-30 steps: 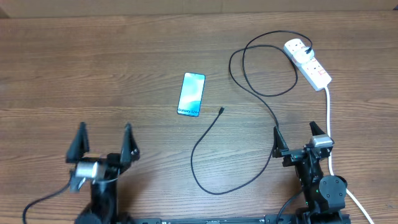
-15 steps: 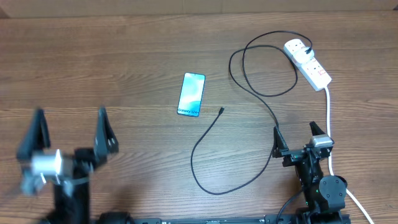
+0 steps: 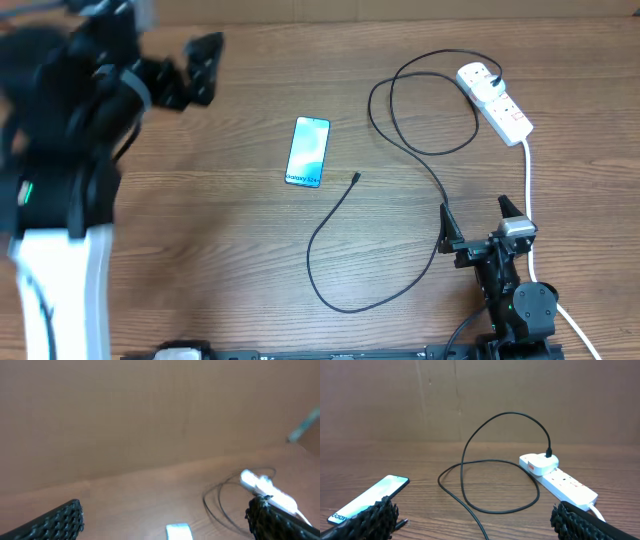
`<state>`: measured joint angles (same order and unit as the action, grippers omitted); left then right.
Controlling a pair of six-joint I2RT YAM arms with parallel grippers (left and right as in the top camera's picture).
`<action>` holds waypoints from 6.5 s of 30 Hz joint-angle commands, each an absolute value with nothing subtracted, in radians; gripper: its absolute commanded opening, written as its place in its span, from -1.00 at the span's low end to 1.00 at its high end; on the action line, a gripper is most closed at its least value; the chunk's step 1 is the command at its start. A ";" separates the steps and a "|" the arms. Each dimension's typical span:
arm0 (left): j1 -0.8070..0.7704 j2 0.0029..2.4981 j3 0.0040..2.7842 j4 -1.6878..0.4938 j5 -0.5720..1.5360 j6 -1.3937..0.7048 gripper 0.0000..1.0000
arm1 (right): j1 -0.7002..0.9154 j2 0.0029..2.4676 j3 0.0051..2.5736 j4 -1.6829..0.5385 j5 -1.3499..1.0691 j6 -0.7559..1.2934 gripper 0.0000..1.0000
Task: Plug charger to phone and switch on socket
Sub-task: 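Move the left gripper forward over the phone and lower it, then close the left gripper on the phone's long edges, then lift the phone with the left gripper and tilt it upright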
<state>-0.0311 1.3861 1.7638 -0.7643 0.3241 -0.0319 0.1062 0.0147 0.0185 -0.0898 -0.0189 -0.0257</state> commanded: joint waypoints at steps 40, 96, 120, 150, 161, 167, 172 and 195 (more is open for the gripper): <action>-0.304 2.303 2.284 -1.449 0.093 -0.270 1.00 | 0.111 0.006 0.008 -0.084 -0.013 -0.028 1.00; -0.427 2.433 2.097 -1.222 -0.030 -0.329 0.99 | 0.111 0.006 0.008 -0.084 -0.013 -0.028 1.00; -0.431 2.433 2.010 -1.160 -0.011 -0.329 1.00 | 0.111 0.006 0.008 -0.084 -0.013 -0.028 1.00; -0.438 2.433 1.968 -1.136 -0.034 -0.329 0.47 | 0.111 0.006 0.008 -0.084 -0.013 -0.028 1.00; -0.437 2.433 1.968 -1.145 -0.033 -0.334 0.43 | 0.111 0.006 0.008 -0.084 -0.013 -0.028 1.00; -0.437 2.432 1.980 -1.155 -0.033 -0.337 0.42 | 0.111 0.006 0.008 -0.084 -0.013 -0.028 1.00; -0.437 2.432 2.034 -1.200 -0.033 -0.345 0.40 | 0.111 0.006 0.008 -0.084 -0.013 -0.028 1.00; -0.238 2.432 2.242 -1.402 0.907 -0.345 0.31 | 0.111 0.006 0.008 -0.084 -0.013 -0.028 1.00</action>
<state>-0.2802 2.4359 2.2131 -1.3994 0.6106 -0.3401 0.1062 0.0147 0.0185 -0.0895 -0.0189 -0.0261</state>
